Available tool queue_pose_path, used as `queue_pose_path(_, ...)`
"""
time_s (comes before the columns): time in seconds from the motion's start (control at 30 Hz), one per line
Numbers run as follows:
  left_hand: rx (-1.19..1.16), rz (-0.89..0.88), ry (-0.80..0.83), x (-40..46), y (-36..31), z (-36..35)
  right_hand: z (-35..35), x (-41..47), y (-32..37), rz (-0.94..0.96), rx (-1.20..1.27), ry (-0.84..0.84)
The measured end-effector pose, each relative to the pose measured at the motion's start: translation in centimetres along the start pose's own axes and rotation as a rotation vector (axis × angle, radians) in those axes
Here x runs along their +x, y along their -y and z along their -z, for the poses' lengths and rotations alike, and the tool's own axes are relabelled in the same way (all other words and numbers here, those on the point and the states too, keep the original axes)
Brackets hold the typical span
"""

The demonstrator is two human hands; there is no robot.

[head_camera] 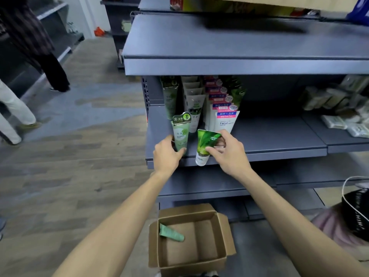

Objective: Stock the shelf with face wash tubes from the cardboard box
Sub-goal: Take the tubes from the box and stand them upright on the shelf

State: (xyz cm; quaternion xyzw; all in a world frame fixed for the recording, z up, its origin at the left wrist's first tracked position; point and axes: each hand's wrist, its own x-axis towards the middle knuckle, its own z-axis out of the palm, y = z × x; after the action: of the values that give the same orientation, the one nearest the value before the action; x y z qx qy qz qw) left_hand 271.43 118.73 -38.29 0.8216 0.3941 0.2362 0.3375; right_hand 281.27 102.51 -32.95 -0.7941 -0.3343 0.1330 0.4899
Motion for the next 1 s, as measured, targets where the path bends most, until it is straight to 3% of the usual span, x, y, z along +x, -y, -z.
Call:
queue_pose_path(0.43,-0.056,0.092,-0.048,6.4,0.1,-0.8,-0.9,2.4,-0.2,-0.006,-0.003,0.025)
queue_pose_path(1.0,-0.035,0.087,-0.071,11.4,-0.1,-1.5,-1.2,4.0,0.8,0.01,0.005,0.054)
